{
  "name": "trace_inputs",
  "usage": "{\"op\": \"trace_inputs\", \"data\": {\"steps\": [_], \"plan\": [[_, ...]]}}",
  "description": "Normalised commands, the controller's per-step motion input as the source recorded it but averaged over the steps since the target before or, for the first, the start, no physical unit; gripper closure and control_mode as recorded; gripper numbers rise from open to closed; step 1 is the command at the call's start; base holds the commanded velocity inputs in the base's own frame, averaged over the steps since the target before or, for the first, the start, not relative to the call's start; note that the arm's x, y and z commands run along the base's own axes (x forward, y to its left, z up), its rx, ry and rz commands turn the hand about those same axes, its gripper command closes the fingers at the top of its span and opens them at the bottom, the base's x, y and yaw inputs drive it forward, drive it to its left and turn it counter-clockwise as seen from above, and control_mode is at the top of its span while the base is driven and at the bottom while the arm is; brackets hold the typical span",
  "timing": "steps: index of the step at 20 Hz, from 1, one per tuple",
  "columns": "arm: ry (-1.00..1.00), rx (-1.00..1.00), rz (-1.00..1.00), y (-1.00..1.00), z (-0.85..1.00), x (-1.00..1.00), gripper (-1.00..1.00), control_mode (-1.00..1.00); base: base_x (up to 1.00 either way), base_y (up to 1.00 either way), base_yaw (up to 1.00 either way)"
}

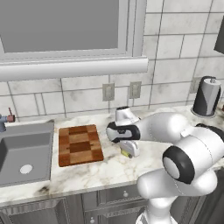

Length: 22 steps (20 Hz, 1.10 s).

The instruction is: Pick up the sponge from the counter and clean the cutting board by briefly scrubbing or pressing down on the cutting board. Once finished, release the sponge.

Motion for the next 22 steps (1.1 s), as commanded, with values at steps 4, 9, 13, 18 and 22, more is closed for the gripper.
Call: {"op": "trace_inputs", "data": {"steps": [4,9,13,18,22], "plan": [[0.03,0.0,-0.05,-0.01,-0.36,0.12,-1.0,-1.0,0.0,0.0,0.0],[-0.02,0.0,-0.06,-0.13,-0.11,0.0,-1.0,-1.0,0.0,0.0,0.0],[-0.03,0.0,-0.02,-0.16,0.01,-0.13,-1.0,-1.0,0.0,0.0,0.0],[-0.11,0.0,0.0,-0.3,0.44,-0.42,-1.0,-1.0,0.0,0.0,0.0],[-0.2,0.0,0.0,-0.21,0.69,-0.43,-1.0,-1.0,0.0,0.0,0.0]]}}
